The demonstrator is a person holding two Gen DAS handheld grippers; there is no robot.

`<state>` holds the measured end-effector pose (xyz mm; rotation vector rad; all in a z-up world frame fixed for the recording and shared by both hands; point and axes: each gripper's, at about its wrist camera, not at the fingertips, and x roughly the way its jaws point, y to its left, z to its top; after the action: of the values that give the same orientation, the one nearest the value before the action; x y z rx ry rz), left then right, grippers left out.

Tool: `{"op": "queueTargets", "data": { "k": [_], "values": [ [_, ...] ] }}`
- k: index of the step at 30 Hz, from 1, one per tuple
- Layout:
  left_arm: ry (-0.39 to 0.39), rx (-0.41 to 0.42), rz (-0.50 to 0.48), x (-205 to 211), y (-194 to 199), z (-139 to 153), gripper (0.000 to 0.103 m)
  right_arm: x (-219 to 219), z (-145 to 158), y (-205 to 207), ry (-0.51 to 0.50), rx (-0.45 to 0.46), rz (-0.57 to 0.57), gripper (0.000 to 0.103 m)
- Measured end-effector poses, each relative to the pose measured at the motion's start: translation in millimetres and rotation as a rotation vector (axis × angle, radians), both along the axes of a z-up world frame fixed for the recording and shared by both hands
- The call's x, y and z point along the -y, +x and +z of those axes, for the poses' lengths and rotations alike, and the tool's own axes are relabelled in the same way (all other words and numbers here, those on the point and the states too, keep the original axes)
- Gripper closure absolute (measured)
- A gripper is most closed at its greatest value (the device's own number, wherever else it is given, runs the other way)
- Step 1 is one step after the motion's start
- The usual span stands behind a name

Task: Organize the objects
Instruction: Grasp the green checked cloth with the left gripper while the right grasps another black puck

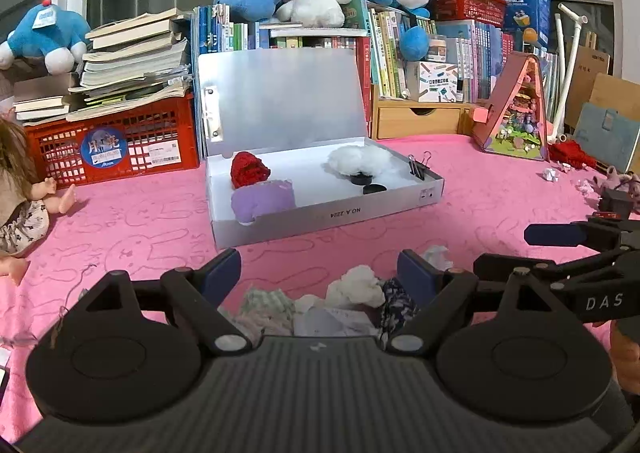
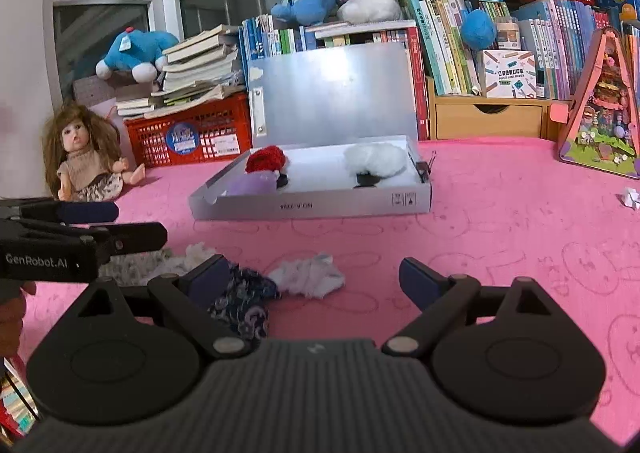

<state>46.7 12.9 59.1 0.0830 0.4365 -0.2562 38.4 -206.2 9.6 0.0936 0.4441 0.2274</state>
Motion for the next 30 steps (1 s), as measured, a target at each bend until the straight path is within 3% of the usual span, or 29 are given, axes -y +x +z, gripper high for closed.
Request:
{"op": "queueTargets", "data": {
  "k": [22, 27, 30],
  "values": [
    [0.017, -0.010, 0.065, -21, -27, -30, 0.015, -26, -22, -23, -0.118, -0.034, 0.064, 0.007],
    [0.009, -0.047, 0.082, -37, -29, -36, 0.015, -34, -28, -29, -0.154, -0.047, 0.102, 0.011],
    [-0.034, -0.082, 0.103, -46, -23, -41, 0.015, -35, -31, -28, -0.142, -0.063, 0.103, 0.016]
  ]
}}
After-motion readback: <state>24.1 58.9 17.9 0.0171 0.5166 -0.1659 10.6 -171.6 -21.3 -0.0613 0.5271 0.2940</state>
